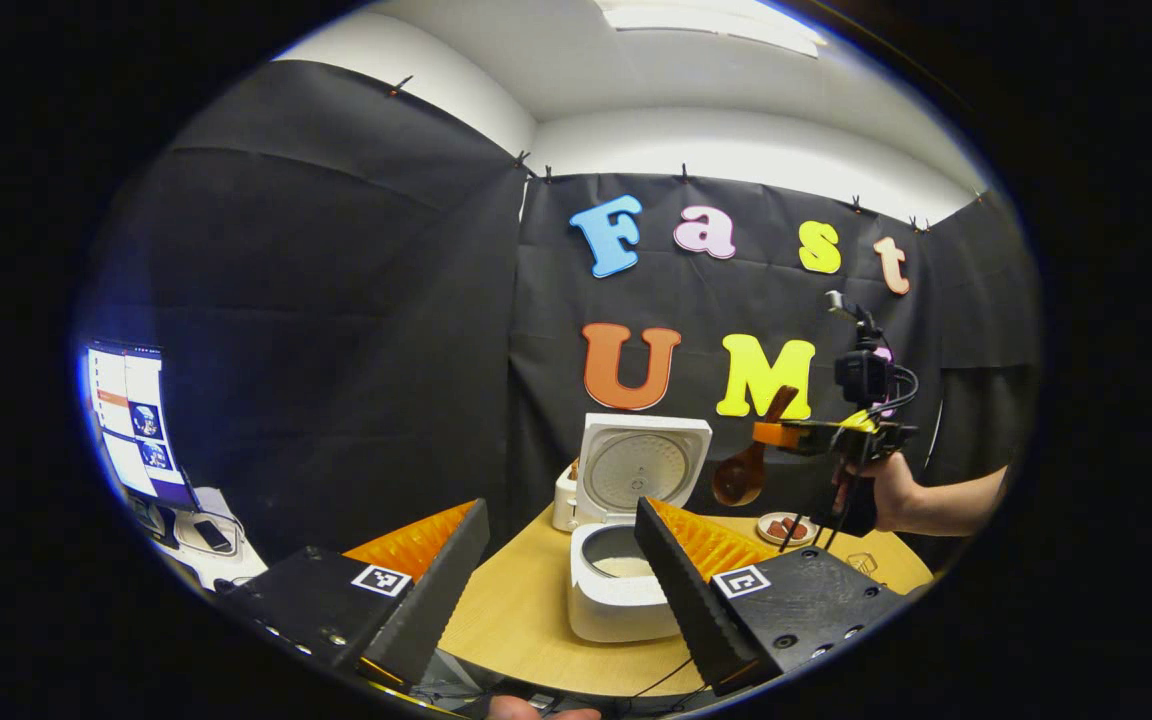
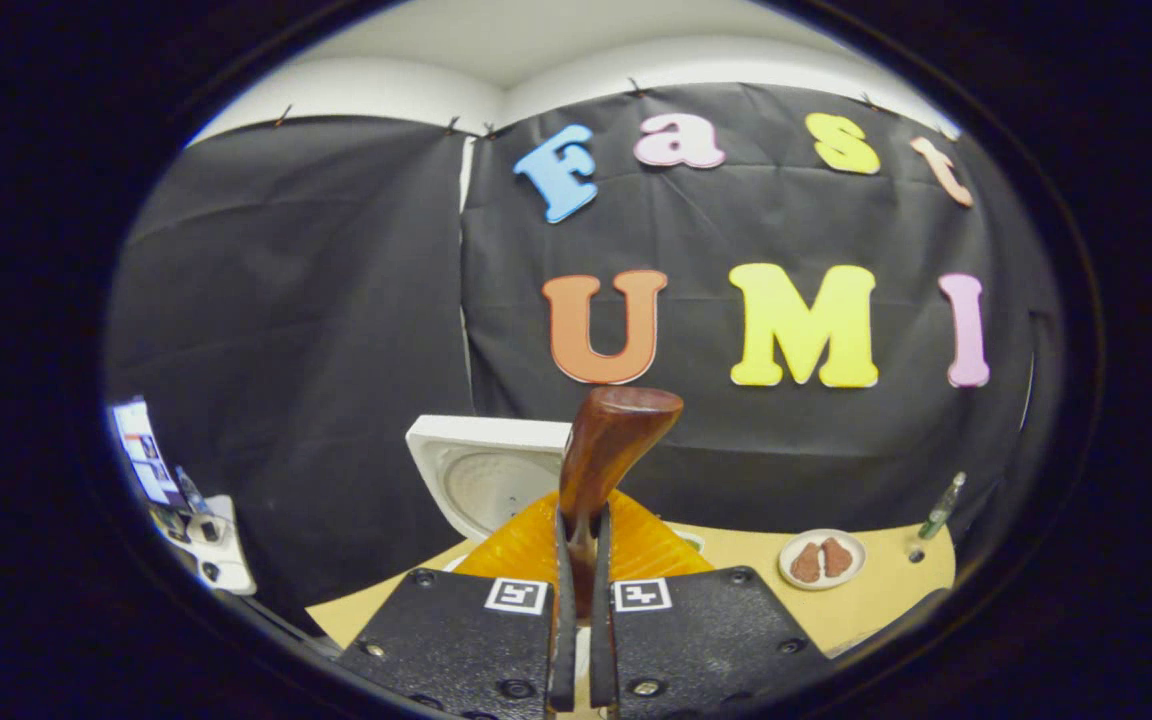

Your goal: Close the left gripper, press the button to open the rice cooker; take a wooden spoon from the chopstick holder with the right hand, scoop a spoonful of rice and pour it into the rice cooker, then put the wooden spoon back into the chopstick holder.

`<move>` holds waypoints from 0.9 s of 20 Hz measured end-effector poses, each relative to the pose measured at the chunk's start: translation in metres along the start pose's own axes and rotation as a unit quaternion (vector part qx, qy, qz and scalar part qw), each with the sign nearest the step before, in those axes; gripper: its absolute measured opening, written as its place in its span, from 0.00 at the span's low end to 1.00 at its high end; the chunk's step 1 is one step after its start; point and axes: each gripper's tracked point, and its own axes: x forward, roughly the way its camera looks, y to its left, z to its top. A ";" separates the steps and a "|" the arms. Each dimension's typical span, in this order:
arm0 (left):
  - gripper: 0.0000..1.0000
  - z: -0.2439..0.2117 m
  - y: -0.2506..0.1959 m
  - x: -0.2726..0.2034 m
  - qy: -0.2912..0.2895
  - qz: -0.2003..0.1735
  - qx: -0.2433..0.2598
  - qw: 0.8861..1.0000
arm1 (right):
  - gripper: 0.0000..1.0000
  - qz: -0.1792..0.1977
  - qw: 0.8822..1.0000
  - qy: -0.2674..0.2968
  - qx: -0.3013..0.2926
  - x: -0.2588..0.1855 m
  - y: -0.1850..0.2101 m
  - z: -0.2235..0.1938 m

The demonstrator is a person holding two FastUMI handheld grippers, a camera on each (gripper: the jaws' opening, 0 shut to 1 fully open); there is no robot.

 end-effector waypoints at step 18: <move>0.94 0.002 -0.165 0.102 0.014 -0.078 0.019 0.997 | 0.11 -0.163 0.971 0.001 0.175 -0.161 -0.310 -0.050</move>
